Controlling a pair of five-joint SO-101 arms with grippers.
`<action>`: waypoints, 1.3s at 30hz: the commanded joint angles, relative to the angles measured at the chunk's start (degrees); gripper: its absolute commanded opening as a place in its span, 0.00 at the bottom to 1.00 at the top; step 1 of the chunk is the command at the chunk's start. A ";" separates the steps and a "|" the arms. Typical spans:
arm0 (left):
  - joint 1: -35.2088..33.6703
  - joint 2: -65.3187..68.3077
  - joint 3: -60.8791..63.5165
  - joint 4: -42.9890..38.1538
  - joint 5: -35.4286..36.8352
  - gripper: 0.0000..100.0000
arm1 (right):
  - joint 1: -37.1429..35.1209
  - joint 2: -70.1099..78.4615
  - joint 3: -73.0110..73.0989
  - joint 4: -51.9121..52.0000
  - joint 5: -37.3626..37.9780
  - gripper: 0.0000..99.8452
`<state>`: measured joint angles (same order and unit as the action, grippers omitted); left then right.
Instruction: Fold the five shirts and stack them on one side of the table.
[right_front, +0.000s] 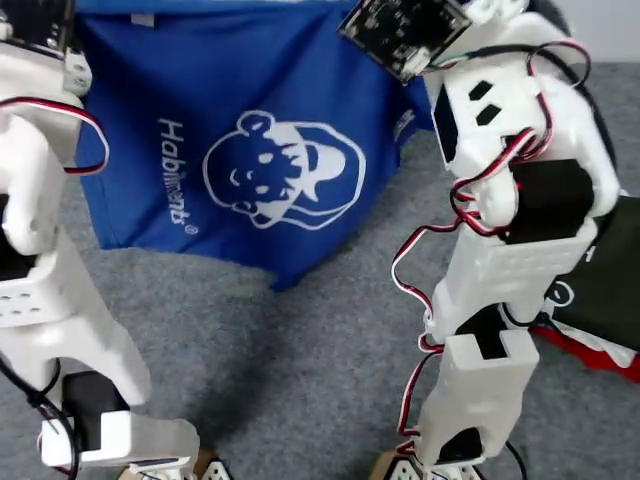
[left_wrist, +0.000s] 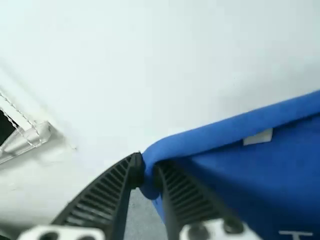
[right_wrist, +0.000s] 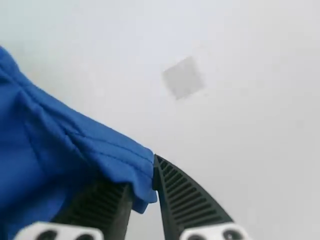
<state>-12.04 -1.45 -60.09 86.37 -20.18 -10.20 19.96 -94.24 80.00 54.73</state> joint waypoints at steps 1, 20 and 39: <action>-0.35 -0.88 1.01 -3.60 0.18 0.01 | 0.92 -2.51 -2.20 -4.97 5.54 0.01; -0.09 7.30 5.41 -6.33 -4.40 0.01 | 6.81 0.40 -2.20 -15.25 14.68 0.01; 3.08 12.48 4.53 3.43 -14.51 0.01 | 3.38 7.69 -2.20 -3.38 14.68 0.01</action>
<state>-9.76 13.14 -54.11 81.98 -30.55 -4.40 30.86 -94.15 69.27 68.97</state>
